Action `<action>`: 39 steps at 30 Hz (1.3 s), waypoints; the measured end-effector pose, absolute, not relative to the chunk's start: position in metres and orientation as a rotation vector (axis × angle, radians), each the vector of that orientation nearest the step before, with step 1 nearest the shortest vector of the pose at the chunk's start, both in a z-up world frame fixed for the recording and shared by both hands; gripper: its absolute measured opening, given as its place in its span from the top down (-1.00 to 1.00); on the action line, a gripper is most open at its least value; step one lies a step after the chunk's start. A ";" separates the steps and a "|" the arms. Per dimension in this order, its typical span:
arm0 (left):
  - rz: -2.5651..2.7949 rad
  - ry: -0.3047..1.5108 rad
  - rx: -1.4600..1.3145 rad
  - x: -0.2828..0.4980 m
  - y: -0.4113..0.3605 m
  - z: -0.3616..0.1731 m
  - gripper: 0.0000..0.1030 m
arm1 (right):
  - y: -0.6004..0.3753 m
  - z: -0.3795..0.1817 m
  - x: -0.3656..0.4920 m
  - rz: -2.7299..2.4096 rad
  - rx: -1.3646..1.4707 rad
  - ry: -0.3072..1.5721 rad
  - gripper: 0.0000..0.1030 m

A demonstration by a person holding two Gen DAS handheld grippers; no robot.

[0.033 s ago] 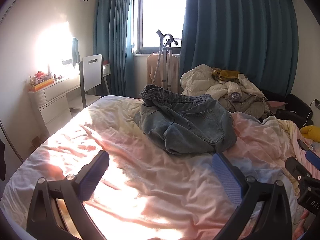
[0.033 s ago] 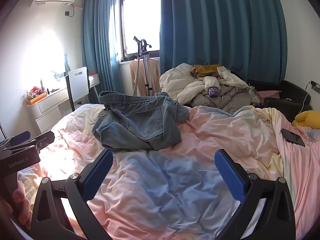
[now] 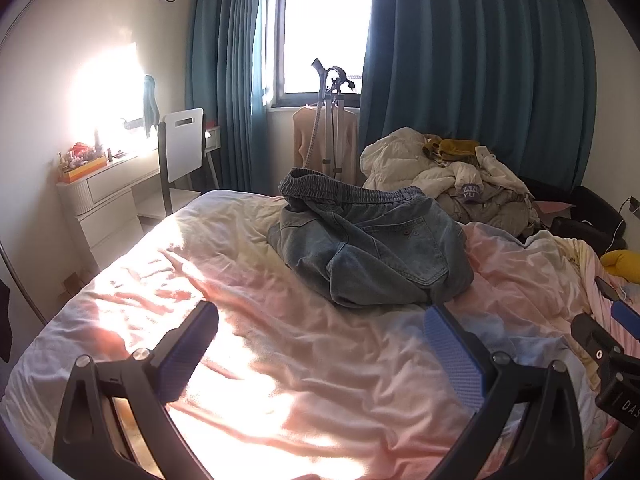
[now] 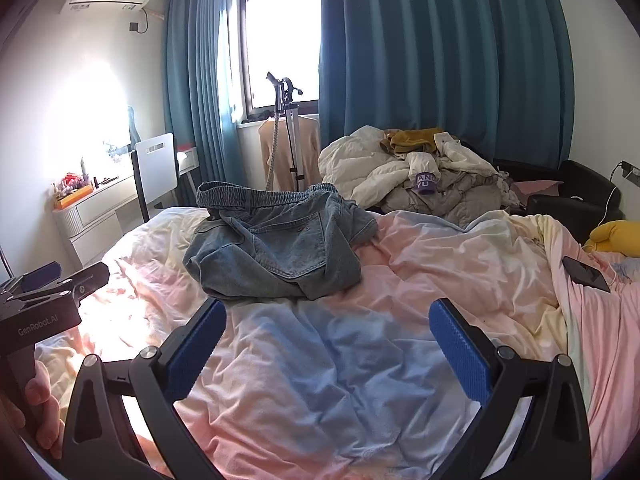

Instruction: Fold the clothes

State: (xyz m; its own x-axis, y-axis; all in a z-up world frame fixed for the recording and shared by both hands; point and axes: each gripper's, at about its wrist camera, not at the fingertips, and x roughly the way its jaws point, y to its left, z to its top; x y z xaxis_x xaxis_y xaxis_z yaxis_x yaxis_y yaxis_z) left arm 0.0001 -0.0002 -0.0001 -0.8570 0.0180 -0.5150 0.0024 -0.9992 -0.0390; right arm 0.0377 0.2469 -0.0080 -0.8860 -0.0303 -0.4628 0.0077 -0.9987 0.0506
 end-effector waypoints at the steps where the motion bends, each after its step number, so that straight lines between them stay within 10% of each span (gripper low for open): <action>1: 3.017 -0.056 -0.844 0.000 0.000 0.000 -1.00 | 0.247 -0.009 0.038 -3.030 0.749 -0.074 -1.00; 39: 2.948 0.055 -0.742 0.008 0.033 -0.018 -1.00 | 0.256 -0.015 0.047 -3.029 0.759 -0.103 -1.00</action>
